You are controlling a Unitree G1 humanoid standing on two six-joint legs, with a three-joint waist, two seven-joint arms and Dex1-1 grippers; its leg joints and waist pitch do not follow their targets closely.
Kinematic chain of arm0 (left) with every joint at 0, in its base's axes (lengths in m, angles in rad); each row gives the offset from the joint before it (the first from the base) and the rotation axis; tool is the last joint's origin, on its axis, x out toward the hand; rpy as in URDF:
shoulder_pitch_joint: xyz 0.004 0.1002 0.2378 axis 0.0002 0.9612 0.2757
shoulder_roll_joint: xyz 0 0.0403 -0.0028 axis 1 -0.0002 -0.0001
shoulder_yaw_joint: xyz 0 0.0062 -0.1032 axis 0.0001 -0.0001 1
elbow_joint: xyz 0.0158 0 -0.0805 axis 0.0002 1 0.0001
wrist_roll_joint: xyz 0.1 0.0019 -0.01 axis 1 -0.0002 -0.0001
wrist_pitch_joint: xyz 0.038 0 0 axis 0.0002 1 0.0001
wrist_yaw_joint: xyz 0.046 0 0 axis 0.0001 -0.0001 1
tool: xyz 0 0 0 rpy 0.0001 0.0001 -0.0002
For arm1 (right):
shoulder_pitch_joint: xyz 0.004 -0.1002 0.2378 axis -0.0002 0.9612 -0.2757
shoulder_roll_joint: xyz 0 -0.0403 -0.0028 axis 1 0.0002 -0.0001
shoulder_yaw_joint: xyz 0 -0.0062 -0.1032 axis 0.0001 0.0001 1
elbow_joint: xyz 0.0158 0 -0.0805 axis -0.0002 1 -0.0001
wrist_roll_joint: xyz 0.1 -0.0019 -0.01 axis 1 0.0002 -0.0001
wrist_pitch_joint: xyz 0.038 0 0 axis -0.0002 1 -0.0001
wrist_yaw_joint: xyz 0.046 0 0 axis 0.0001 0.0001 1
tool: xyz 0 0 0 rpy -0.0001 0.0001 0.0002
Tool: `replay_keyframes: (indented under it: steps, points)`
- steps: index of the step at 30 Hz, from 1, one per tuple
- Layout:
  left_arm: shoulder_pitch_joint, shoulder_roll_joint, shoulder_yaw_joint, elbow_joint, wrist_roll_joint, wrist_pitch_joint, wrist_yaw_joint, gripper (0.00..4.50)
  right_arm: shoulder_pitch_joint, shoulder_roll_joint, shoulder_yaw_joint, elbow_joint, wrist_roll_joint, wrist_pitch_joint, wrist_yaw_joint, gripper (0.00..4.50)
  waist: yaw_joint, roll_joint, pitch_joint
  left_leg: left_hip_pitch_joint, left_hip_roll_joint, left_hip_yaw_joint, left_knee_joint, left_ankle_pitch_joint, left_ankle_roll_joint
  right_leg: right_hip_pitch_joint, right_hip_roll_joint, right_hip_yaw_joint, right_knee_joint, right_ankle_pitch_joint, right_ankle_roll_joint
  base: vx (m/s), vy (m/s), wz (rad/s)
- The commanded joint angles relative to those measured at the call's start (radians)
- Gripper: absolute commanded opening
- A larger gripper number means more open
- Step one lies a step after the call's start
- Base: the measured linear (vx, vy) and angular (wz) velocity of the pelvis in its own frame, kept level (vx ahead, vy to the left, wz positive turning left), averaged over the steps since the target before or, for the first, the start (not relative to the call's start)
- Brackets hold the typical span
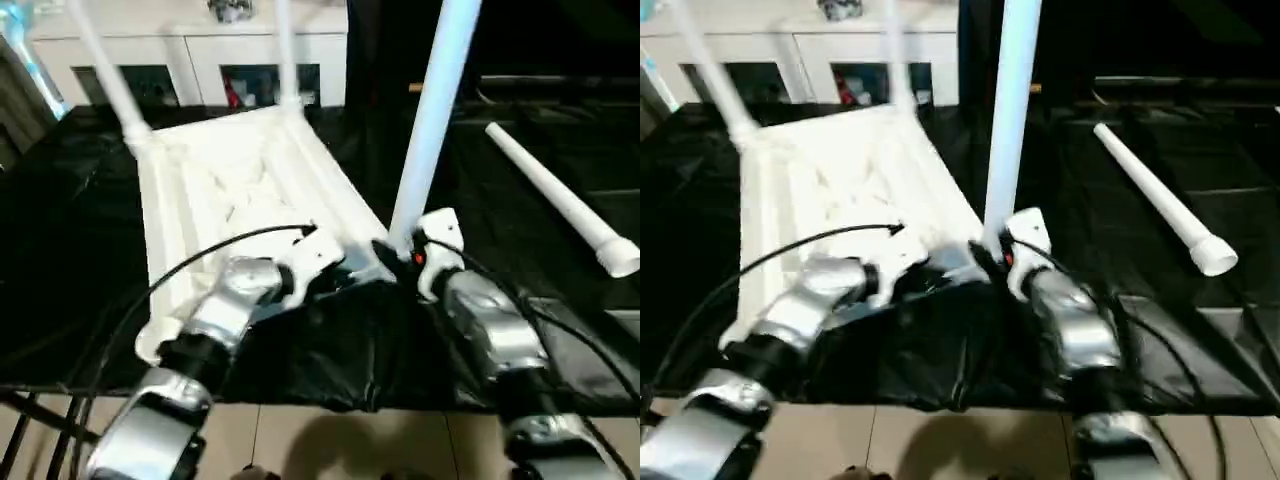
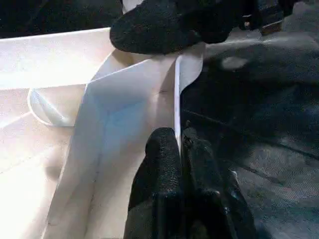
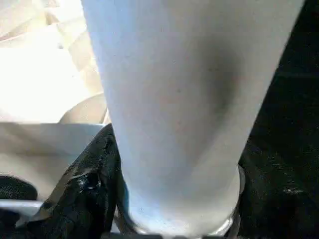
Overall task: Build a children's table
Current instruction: Rotate leg to tighten
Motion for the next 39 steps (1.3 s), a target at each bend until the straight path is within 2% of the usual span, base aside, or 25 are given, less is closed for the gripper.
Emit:
replay_keyframes:
  steps: [1, 3, 6, 7, 9, 11, 12, 16, 17, 18, 21, 25, 29, 31, 33, 37, 39]
  points:
    - [-0.048, -0.089, -0.028, -0.048, -0.037, -0.045, 0.015, 0.0, 0.002, 0.091, 0.091, 0.026, 0.009, 0.009, 0.034, 3.07, 0.002, -0.015, -0.069, 0.011, 0.043, -0.019, -0.068, -0.213, 0.056, 0.049, -0.054, 0.04, -0.081, -0.203, -0.218, 0.0, 0.0, 0.0]
    - [-0.048, -0.076, -0.031, -0.047, -0.036, -0.063, -0.006, 0.0, 0.009, 0.077, 0.081, 0.017, 0.026, 0.008, 0.058, 3.44, 0.002, -0.013, -0.067, 0.013, 0.044, -0.02, -0.07, -0.236, 0.054, 0.049, -0.054, 0.04, -0.083, -0.226, -0.216, 0.0, 0.0, 0.0]
    - [-0.042, -0.058, -0.032, -0.058, -0.046, -0.075, -0.042, 0.0, 0.015, 0.047, 0.08, 0.007, 0.024, 0.0, 0.084, 3.64, 0.001, -0.013, -0.067, 0.013, 0.045, -0.021, -0.071, -0.251, 0.049, 0.049, -0.055, 0.041, -0.085, -0.241, -0.211, 0.0, 0.0, 0.0]
    - [-0.036, -0.049, -0.032, -0.066, -0.055, -0.078, -0.064, 0.0, 0.016, 0.028, 0.083, 0.007, 0.012, -0.011, 0.089, 3.64, 0.002, -0.01, -0.068, 0.014, 0.045, -0.021, -0.07, -0.244, 0.05, 0.049, -0.055, 0.041, -0.084, -0.228, -0.213, 0.0, 0.0, 0.0]
    - [-0.024, -0.023, -0.037, -0.083, -0.069, -0.087, -0.116, 0.0, 0.023, -0.015, 0.091, -0.001, 0.006, -0.041, 0.145, 3.64, 0.004, -0.012, -0.071, 0.012, 0.045, -0.02, -0.068, -0.225, 0.058, 0.052, -0.055, 0.041, -0.08, -0.185, -0.224, 0.0, 0.0, 0.0]
    - [-0.013, 0.002, -0.041, -0.095, -0.083, -0.094, -0.17, 0.0, 0.033, -0.053, 0.093, -0.017, 0.015, -0.054, 0.211, 3.64, 0.008, -0.012, -0.072, 0.012, 0.045, -0.018, -0.064, -0.205, 0.073, 0.052, -0.056, 0.042, -0.075, -0.145, -0.238, 0.0, 0.0, 0.0]
    - [-0.009, 0.022, -0.038, -0.096, -0.092, -0.102, -0.204, 0.0, 0.048, -0.09, 0.104, -0.045, 0.032, -0.052, 0.295, 3.64, 0.012, -0.012, -0.071, 0.011, 0.045, -0.018, -0.064, -0.196, 0.086, 0.056, -0.054, 0.04, -0.073, -0.128, -0.244, 0.0, 0.0, 0.0]
    - [-0.008, 0.048, -0.031, -0.09, -0.103, -0.111, -0.244, 0.0, 0.075, -0.146, 0.128, -0.093, 0.062, -0.042, 0.426, 3.64, 0.019, -0.011, -0.068, 0.013, 0.049, -0.017, -0.064, -0.215, 0.095, 0.054, -0.055, 0.039, -0.077, -0.155, -0.247, 0.0, 0.0, 0.0]
    - [-0.011, 0.067, -0.025, -0.083, -0.113, -0.116, -0.278, 0.0, 0.097, -0.194, 0.148, -0.136, 0.086, -0.029, 0.526, 3.64, 0.023, -0.014, -0.068, 0.014, 0.05, -0.016, -0.064, -0.221, 0.093, 0.054, -0.054, 0.04, -0.077, -0.171, -0.245, 0.0, 0.0, 0.0]
    - [-0.013, 0.071, -0.024, -0.082, -0.115, -0.117, -0.287, 0.0, 0.103, -0.206, 0.153, -0.146, 0.091, -0.026, 0.548, 3.64, 0.028, -0.014, -0.068, 0.015, 0.051, -0.016, -0.065, -0.221, 0.092, 0.057, -0.054, 0.039, -0.077, -0.175, -0.241, 0.0, 0.0, 0.0]
    - [-0.02, 0.104, -0.019, -0.072, -0.132, -0.13, -0.357, 0.0, 0.136, -0.293, 0.192, -0.214, 0.123, -0.02, 0.712, 3.64, 0.038, -0.013, -0.068, 0.015, 0.055, -0.016, -0.065, -0.225, 0.093, 0.052, -0.055, 0.04, -0.075, -0.182, -0.243, 0.0, 0.0, 0.0]
    - [-0.023, 0.121, -0.019, -0.072, -0.149, -0.134, -0.4, 0.0, 0.147, -0.329, 0.213, -0.24, 0.138, -0.014, 0.79, 3.64, 0.045, -0.017, -0.069, 0.014, 0.054, -0.016, -0.064, -0.217, 0.091, 0.052, -0.057, 0.04, -0.075, -0.184, -0.243, 0.0, 0.0, 0.0]
    - [-0.027, 0.146, -0.026, -0.059, -0.153, -0.14, -0.452, 0.0, 0.149, -0.36, 0.263, -0.254, 0.131, -0.015, 0.881, 3.27, 0.052, -0.016, -0.069, 0.015, 0.055, -0.015, -0.063, -0.204, 0.093, 0.049, -0.058, 0.041, -0.074, -0.183, -0.244, 0.0, 0.0, 0.0]
    - [-0.026, 0.149, -0.029, -0.06, -0.152, -0.14, -0.458, 0.0, 0.149, -0.36, 0.27, -0.253, 0.126, -0.019, 0.888, 2.97, 0.054, -0.015, -0.069, 0.015, 0.056, -0.016, -0.064, -0.209, 0.09, 0.049, -0.058, 0.04, -0.073, -0.192, -0.243, 0.0, 0.0, 0.0]
    - [-0.023, 0.151, -0.032, -0.062, -0.154, -0.142, -0.474, 0.0, 0.148, -0.362, 0.279, -0.26, 0.13, -0.012, 0.899, 2.86, 0.053, -0.017, -0.069, 0.015, 0.056, -0.017, -0.065, -0.213, 0.084, 0.05, -0.057, 0.04, -0.073, -0.194, -0.243, 0.0, 0.0, 0.0]
    - [-0.02, 0.149, -0.031, -0.063, -0.156, -0.142, -0.479, 0.0, 0.152, -0.357, 0.273, -0.269, 0.142, 0.003, 0.895, 2.77, 0.054, -0.018, -0.069, 0.016, 0.055, -0.017, -0.064, -0.211, 0.082, 0.049, -0.057, 0.04, -0.073, -0.198, -0.242, 0.0, 0.0, 0.0]
    - [-0.016, 0.143, -0.025, -0.063, -0.16, -0.138, -0.469, 0.0, 0.16, -0.34, 0.252, -0.275, 0.157, 0.022, 0.866, 2.76, 0.055, -0.018, -0.07, 0.015, 0.055, -0.017, -0.063, -0.203, 0.084, 0.05, -0.058, 0.041, -0.073, -0.192, -0.242, 0.0, 0.0, 0.0]
